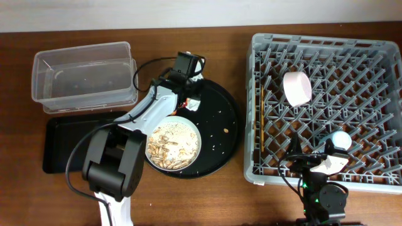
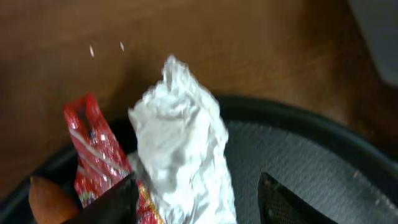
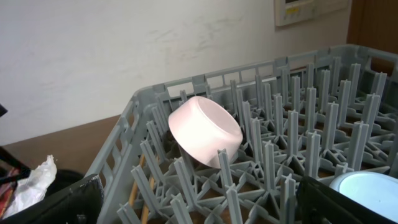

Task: Sort waste into correct bins and load items into the dishwasher rack
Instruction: 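Grasp the white tissue with the left gripper and drop it in clear bin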

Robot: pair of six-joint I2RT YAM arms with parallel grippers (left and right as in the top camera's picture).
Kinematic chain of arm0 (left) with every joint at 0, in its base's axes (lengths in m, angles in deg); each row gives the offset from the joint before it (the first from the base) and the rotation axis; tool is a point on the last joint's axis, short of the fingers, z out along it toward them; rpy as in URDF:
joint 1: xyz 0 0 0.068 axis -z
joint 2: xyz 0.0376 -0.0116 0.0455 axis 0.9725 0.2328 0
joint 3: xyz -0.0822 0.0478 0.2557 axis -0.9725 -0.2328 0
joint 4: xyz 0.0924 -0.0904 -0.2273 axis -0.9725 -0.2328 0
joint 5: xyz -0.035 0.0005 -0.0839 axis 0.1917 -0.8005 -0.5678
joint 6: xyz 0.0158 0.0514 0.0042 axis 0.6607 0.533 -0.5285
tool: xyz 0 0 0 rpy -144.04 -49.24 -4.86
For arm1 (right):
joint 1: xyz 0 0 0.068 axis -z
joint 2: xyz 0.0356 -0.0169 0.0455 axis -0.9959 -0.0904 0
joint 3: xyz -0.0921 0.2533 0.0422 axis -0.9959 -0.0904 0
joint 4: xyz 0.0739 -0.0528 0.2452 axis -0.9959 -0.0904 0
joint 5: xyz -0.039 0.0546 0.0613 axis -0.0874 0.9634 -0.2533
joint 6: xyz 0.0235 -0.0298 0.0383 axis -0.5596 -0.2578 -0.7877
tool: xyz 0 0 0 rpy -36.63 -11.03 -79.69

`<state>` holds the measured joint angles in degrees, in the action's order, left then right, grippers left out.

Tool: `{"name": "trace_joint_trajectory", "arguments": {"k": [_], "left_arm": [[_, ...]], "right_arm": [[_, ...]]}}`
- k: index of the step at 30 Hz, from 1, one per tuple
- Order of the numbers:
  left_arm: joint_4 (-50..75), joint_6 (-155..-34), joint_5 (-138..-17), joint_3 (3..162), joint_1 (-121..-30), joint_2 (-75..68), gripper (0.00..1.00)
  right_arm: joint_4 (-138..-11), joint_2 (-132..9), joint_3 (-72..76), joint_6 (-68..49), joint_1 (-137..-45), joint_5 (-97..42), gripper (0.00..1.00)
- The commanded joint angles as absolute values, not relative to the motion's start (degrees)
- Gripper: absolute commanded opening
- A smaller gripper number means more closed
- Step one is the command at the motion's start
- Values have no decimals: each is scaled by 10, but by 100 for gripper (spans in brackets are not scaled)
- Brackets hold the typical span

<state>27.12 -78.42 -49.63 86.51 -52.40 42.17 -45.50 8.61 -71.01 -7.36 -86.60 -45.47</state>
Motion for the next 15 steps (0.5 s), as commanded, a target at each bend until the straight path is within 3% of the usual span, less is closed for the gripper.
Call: {"name": "trace_joint_trajectory", "arguments": {"k": [1,6,9,10,11,13,15], "left_arm": [[307,-792,-513,868,-525,470,60],[291,-792,-514,868,-525,482,59],[266,-792,-540,868,-525,483,43],[258,-792,-571,868,-525,483,43],[246,-792,-598,868,-525,483,34],[231,-792,-606,870,-525,482,0],[180,-791,-606,898,-526,475,0]], "right_arm": [[-456,90,-715,-78,-863,-453,98],[-456,90,-715,-78,-863,-453,98],[-456,90,-715,-78,-863,-453,98],[-456,90,-715,-78,-863,-453,98],[-456,90,-715,-78,-863,-453,98],[-456,90,-715,-78,-863,-453,98],[-456,90,-715,-77,-863,-453,98]]}}
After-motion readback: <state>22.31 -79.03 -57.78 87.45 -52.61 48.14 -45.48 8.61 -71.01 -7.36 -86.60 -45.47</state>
